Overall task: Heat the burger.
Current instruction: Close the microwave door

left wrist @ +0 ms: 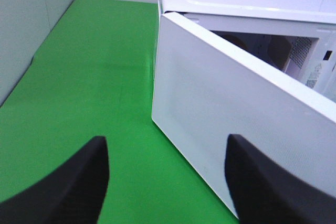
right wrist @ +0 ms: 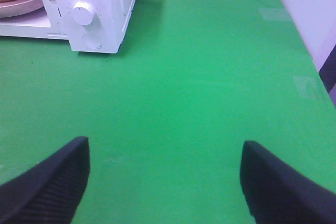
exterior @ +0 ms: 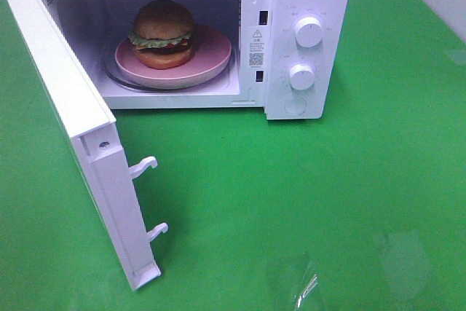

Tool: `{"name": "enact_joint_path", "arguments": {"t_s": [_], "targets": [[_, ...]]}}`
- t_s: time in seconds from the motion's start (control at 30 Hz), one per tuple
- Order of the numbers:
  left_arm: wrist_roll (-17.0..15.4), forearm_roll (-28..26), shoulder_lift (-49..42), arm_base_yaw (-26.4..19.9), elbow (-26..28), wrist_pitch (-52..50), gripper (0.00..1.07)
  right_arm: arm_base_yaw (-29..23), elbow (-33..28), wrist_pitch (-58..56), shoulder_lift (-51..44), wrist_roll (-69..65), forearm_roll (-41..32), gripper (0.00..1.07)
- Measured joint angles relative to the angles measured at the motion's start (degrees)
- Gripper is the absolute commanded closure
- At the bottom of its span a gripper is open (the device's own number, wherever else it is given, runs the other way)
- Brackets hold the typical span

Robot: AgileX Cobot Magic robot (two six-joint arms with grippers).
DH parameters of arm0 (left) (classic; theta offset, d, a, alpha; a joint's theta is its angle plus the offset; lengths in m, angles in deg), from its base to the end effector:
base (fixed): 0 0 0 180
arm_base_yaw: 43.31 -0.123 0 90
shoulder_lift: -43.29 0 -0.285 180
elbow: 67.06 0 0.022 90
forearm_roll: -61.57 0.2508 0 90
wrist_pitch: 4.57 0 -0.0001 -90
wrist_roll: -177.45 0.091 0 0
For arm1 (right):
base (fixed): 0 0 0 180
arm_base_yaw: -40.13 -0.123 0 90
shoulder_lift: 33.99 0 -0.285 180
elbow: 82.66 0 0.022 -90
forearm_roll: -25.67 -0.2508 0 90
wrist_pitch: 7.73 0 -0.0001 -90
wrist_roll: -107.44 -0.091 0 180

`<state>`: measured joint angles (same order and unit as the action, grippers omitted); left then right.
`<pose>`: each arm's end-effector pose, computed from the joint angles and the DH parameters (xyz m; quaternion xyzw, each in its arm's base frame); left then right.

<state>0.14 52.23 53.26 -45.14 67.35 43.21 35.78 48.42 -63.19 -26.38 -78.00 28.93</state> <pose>0.0021 -0.0109 0.3120 0.0003 0.7819 -0.0568 0.6209 -0.0008 -0.0043 0.2833 0.0076 0.8286 0.0194 0.5594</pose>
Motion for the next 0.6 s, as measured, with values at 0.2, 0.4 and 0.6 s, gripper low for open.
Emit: {"name": "enact_joint_path", "arguments": {"t_s": [0.2,0.4,0.6], "targets": [[0.00,0.00,5.67,0.00,0.00,-6.13,0.95,0.00,0.00,0.00,0.00,0.00,0.00,0.32],[0.00,0.00,13.75,0.00,-0.23,-13.29,1.07,0.00,0.00,0.00,0.00,0.00,0.00,0.32],[0.00,0.00,18.56,0.00,-4.13,-26.24,1.07,0.00,0.00,0.00,0.00,0.00,0.00,0.32]]}}
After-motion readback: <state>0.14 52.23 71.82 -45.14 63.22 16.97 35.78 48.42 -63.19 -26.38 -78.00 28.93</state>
